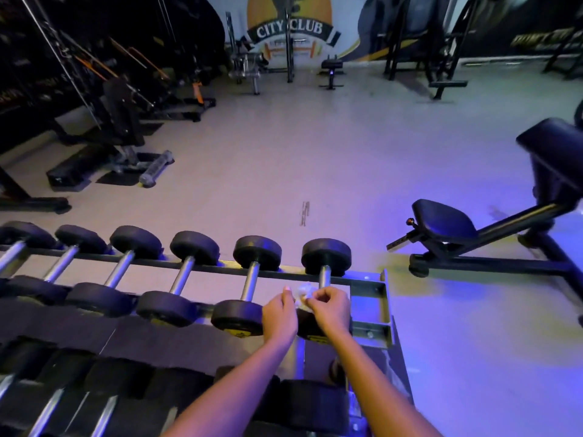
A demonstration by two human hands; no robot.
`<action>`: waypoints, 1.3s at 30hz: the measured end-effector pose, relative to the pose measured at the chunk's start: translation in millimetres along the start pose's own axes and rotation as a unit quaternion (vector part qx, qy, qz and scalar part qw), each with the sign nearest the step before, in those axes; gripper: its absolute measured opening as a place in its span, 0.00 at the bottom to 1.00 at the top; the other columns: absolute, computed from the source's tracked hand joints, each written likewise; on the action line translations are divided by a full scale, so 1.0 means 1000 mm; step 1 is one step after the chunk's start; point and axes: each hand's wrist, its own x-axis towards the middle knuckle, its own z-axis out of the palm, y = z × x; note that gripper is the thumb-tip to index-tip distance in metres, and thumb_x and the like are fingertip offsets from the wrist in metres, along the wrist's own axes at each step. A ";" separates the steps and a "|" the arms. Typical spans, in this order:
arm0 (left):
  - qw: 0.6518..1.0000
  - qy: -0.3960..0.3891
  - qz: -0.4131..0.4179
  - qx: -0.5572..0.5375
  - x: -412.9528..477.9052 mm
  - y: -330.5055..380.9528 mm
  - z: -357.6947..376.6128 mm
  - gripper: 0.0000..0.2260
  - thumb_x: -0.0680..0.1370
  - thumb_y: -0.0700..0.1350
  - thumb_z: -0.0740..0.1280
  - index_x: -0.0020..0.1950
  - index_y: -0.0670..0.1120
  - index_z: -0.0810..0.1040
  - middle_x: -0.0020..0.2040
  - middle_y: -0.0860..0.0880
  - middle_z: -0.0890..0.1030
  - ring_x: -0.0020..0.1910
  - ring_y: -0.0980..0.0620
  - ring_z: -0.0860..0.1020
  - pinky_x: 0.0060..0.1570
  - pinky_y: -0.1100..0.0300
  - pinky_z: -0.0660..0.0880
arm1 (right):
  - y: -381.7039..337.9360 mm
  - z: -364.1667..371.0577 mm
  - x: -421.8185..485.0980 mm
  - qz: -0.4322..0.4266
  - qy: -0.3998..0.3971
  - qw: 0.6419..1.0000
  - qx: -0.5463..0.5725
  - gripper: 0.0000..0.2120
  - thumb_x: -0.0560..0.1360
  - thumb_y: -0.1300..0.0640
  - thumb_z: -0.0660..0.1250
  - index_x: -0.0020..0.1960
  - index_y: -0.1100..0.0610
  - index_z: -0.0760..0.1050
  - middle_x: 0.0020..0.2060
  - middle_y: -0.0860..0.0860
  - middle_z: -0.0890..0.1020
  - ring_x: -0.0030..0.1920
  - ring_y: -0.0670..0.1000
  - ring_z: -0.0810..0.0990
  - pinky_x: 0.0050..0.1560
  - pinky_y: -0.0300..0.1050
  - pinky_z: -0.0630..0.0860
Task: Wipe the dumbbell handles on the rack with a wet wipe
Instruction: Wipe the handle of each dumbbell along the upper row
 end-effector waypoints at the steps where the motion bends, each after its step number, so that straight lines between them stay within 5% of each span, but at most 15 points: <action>1: 1.000 0.002 -0.006 -0.002 -0.004 0.004 0.009 0.22 0.83 0.52 0.54 0.41 0.42 0.80 0.42 0.43 0.82 0.45 0.43 0.79 0.42 0.56 0.69 | 0.004 -0.011 0.003 -0.002 0.005 1.000 -0.004 0.11 0.67 0.60 0.75 0.31 0.53 0.75 0.29 0.44 0.79 0.34 0.44 0.77 0.33 0.32 0.67; 4: 1.000 0.007 -0.019 0.004 -0.013 0.015 0.033 0.22 0.83 0.53 0.53 0.49 0.41 0.82 0.48 0.43 0.82 0.50 0.43 0.78 0.47 0.56 0.70 | 0.015 -0.041 0.011 -0.010 0.013 1.000 -0.014 0.13 0.67 0.62 0.74 0.30 0.53 0.73 0.28 0.45 0.78 0.32 0.45 0.75 0.31 0.31 0.66; 10: 0.997 0.016 0.004 0.078 -0.016 0.023 0.049 0.17 0.83 0.51 0.55 0.44 0.43 0.76 0.45 0.44 0.80 0.42 0.48 0.76 0.41 0.58 0.69 | 0.033 -0.075 0.026 -0.012 0.004 0.999 -0.034 0.14 0.67 0.64 0.74 0.30 0.54 0.72 0.26 0.45 0.76 0.29 0.45 0.72 0.27 0.30 0.67; 18: 0.984 -0.064 -0.099 0.131 0.016 0.017 0.068 0.24 0.83 0.56 0.51 0.64 0.40 0.74 0.63 0.40 0.76 0.61 0.41 0.74 0.57 0.53 0.69 | 0.048 -0.045 0.056 0.011 -0.026 0.998 -0.053 0.07 0.68 0.64 0.72 0.34 0.58 0.76 0.29 0.48 0.78 0.33 0.47 0.75 0.29 0.33 0.66; 29: 0.969 0.029 -0.199 0.144 0.037 0.008 0.092 0.30 0.78 0.66 0.52 0.57 0.43 0.79 0.56 0.42 0.80 0.55 0.41 0.78 0.52 0.52 0.74 | 0.064 -0.024 0.095 0.042 -0.059 0.996 -0.056 0.09 0.67 0.63 0.74 0.35 0.54 0.76 0.32 0.45 0.78 0.34 0.42 0.75 0.31 0.28 0.65; 34: 0.969 0.032 -0.201 0.144 0.039 0.008 0.093 0.29 0.78 0.66 0.53 0.54 0.43 0.80 0.56 0.41 0.80 0.55 0.41 0.77 0.48 0.54 0.70 | 0.068 -0.013 0.089 0.078 -0.074 0.992 -0.073 0.03 0.66 0.61 0.75 0.35 0.58 0.81 0.31 0.49 0.81 0.35 0.48 0.78 0.35 0.39 0.69; 39: 0.966 0.032 -0.202 0.159 0.041 0.006 0.094 0.30 0.78 0.67 0.52 0.51 0.45 0.81 0.55 0.42 0.81 0.55 0.41 0.78 0.45 0.55 0.68 | 0.062 -0.007 0.100 0.083 -0.037 0.994 -0.052 0.01 0.67 0.63 0.73 0.37 0.59 0.83 0.32 0.49 0.82 0.36 0.48 0.78 0.36 0.38 0.68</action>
